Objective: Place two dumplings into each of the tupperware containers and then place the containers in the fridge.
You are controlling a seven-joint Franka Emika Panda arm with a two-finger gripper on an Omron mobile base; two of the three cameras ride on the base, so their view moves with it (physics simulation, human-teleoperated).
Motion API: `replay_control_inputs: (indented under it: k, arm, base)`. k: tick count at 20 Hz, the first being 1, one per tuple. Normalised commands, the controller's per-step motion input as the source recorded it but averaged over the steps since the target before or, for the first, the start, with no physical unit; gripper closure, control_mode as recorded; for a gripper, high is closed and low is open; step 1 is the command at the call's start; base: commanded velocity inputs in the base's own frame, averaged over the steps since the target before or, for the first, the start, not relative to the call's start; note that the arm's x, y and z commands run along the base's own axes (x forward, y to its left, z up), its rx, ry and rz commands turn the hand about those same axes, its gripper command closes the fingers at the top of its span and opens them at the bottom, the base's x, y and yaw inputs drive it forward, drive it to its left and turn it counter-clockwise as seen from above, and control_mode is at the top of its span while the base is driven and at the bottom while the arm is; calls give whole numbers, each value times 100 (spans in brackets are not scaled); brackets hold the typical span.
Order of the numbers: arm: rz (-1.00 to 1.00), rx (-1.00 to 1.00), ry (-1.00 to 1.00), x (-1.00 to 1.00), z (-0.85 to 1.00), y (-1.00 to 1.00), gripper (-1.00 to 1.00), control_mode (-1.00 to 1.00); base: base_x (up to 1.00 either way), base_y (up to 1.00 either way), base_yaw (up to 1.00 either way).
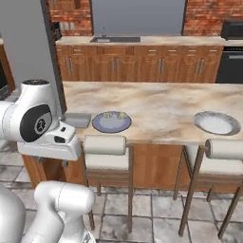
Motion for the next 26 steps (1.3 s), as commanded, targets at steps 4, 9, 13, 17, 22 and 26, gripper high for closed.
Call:
replay_control_inputs:
  k: [4,9,13,17,22,26]
  arm:
    - [0,0,0,0,0,0,-100,100]
    - [0,0,0,0,0,0,-100,100]
    - [0,0,0,0,0,0,-100,100]
    - [0,0,0,0,0,0,-100,100]
    - [0,0,0,0,0,0,-100,100]
    - [0,0,0,0,0,0,-100,100]
  base:
    - [11,-9,35]
    - [45,-6,5]
    - [69,-19,2]
    - [57,-21,4]
    - [35,-13,6]
    - [36,0,2]
